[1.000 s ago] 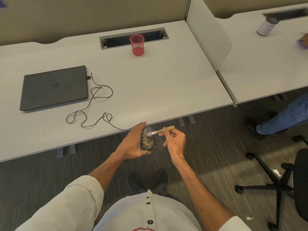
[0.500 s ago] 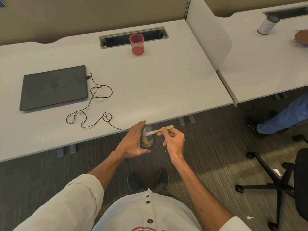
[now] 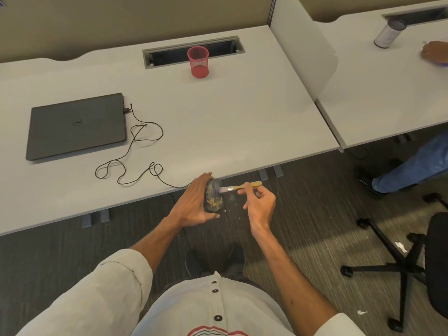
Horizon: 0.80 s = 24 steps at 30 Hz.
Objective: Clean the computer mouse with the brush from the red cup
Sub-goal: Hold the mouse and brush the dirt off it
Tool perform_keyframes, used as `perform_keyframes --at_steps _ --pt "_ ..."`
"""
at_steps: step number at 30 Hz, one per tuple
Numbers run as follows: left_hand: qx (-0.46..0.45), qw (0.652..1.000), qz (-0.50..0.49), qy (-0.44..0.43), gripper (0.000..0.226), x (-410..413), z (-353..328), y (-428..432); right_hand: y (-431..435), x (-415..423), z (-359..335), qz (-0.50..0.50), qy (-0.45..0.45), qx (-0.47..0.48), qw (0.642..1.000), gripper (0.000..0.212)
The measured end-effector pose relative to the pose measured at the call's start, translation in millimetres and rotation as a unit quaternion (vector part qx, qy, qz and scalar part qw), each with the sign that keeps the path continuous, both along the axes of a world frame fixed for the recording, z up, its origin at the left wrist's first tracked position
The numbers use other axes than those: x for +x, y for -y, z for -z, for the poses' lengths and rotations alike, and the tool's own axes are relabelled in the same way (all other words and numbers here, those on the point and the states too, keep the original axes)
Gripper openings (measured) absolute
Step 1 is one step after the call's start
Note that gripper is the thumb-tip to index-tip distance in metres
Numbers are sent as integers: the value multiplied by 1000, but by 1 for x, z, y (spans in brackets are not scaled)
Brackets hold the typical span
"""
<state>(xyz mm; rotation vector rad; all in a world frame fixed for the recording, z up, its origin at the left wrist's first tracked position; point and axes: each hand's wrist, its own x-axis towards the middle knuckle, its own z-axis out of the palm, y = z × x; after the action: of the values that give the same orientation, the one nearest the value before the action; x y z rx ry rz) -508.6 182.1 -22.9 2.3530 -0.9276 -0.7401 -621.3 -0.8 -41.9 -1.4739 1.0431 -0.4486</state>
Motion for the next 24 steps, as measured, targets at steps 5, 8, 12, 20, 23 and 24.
perform_keyframes --at_steps 5,8,12,20,23,24 --pt "-3 1000 -2 -2 128 1 -2 -2 -15 4 -1 -52 11 12 999 16" --pt "0 1000 -4 -4 128 2 -2 -3 -14 0 0 -36 -13 -8 999 19" --pt "4 1000 -4 -3 129 3 -1 -5 0 -10 4 2 -37 -12 999 21" --pt "0 1000 -5 -6 129 0 -1 -2 -7 -11 3 -30 21 21 999 15" --pt "0 1000 -7 -1 130 0 -2 -2 -18 -10 5 -53 27 25 998 15" --pt "0 1000 -8 0 130 0 -2 -2 -19 -11 6 -51 23 22 998 16"
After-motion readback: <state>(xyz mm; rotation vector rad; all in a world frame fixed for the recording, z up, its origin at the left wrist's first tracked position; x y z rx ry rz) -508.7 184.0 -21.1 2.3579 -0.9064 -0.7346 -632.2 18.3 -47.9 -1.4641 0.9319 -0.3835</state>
